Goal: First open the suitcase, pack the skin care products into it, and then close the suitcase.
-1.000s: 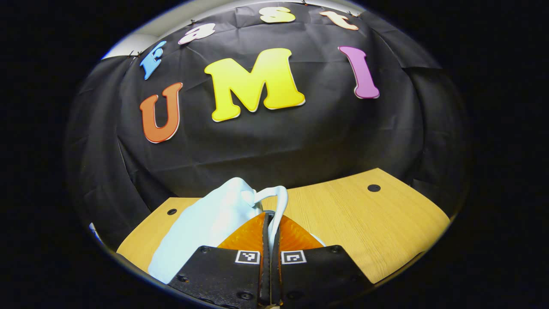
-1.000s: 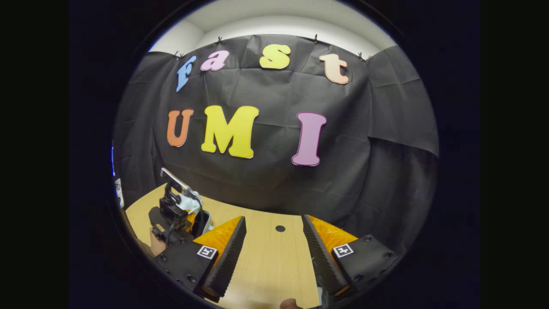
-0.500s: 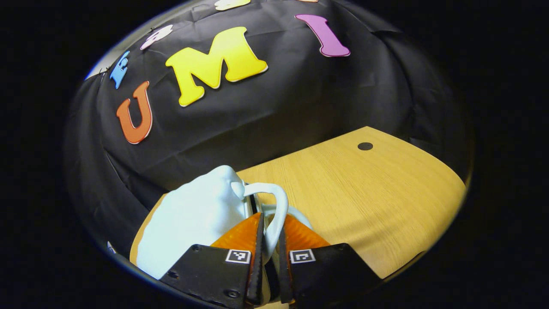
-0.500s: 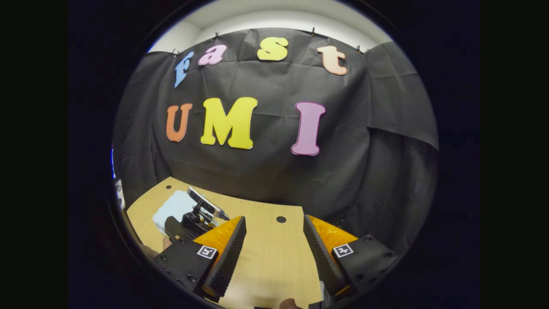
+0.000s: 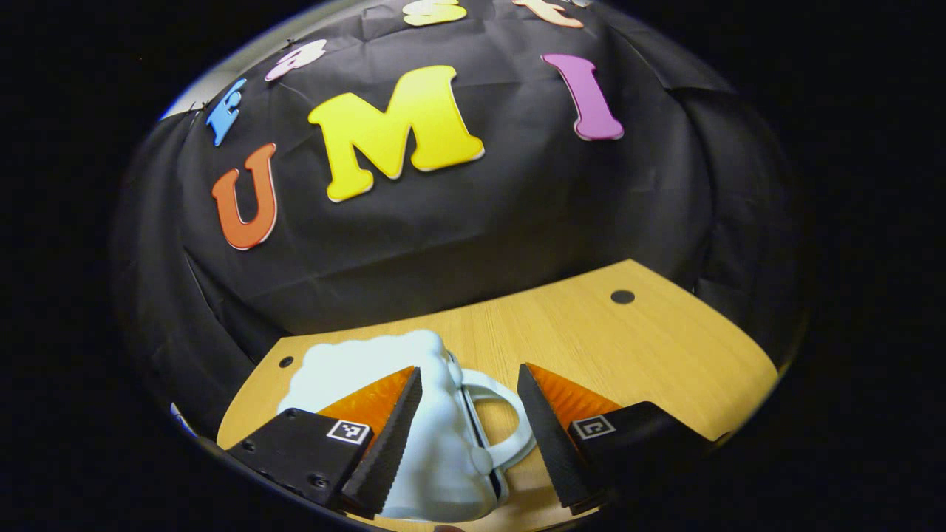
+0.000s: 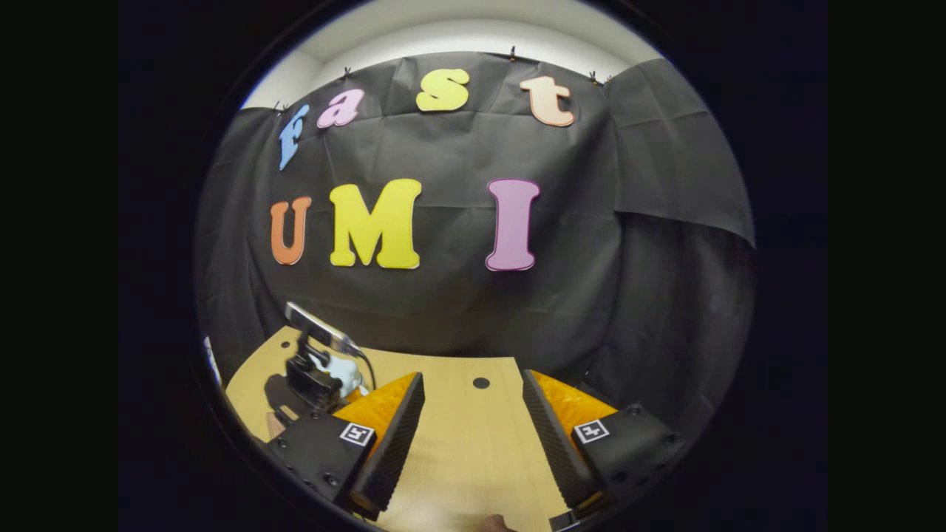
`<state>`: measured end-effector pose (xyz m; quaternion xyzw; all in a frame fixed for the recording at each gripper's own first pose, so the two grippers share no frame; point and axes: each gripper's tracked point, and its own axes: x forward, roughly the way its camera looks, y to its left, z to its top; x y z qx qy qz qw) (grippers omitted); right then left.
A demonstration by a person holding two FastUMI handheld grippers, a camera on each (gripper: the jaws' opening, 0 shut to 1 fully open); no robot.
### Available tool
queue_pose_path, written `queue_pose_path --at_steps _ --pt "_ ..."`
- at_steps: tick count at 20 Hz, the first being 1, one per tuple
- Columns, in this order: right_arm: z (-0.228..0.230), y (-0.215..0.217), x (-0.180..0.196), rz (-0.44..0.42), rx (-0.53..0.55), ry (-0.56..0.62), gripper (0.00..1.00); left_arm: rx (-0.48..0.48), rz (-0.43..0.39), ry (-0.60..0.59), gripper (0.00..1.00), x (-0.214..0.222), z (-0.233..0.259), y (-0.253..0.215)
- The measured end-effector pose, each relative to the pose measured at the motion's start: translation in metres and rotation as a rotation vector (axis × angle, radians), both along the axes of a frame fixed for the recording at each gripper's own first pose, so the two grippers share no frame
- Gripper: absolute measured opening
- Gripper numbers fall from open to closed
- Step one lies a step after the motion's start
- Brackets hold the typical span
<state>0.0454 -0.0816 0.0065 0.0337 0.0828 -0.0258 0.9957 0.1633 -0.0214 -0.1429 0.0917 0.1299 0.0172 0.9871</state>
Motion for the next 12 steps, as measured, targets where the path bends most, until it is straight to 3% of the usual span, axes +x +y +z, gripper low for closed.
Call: queue_pose_path --at_steps 4,8,12 --pt "0.021 0.027 0.018 -0.017 -0.012 -0.069 0.79 0.042 -0.002 -0.174 0.87 -0.032 0.096 0.039" --pt "0.016 0.072 0.032 0.004 0.018 -0.066 0.80 0.110 -0.010 -0.273 0.87 -0.069 0.139 0.072" --pt "0.007 0.120 0.034 0.032 0.009 -0.048 0.80 -0.057 0.017 -0.234 0.89 -0.096 0.127 0.104"
